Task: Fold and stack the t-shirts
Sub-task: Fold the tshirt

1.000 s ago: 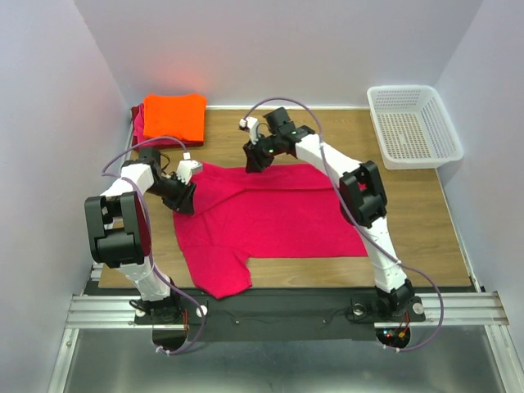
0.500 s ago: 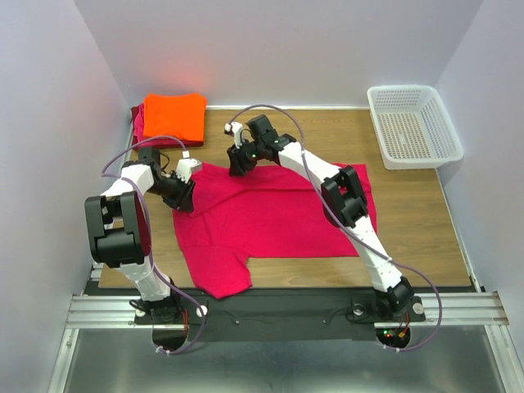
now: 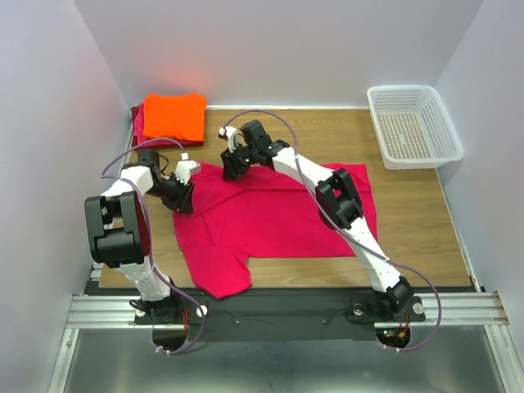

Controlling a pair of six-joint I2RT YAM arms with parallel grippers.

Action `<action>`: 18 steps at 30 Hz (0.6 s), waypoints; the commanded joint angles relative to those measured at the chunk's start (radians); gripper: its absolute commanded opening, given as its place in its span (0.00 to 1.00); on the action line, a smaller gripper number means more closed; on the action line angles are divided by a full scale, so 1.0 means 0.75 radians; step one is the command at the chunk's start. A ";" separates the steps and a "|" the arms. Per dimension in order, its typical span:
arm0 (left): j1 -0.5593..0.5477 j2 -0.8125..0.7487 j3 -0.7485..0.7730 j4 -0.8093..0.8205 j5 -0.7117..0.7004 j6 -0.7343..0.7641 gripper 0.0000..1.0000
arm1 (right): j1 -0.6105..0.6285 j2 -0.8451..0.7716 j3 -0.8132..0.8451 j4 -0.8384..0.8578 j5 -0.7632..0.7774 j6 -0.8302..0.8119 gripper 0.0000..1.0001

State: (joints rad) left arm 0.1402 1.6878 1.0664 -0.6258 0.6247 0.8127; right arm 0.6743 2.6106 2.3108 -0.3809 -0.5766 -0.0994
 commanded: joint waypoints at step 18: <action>0.050 -0.011 -0.015 -0.039 0.040 0.029 0.45 | 0.056 -0.018 -0.001 0.111 0.087 -0.006 0.49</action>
State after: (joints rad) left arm 0.1673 1.6882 1.0641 -0.6262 0.6258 0.8146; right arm 0.7036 2.6144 2.3089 -0.3515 -0.5629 -0.0914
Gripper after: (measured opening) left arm 0.451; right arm 0.485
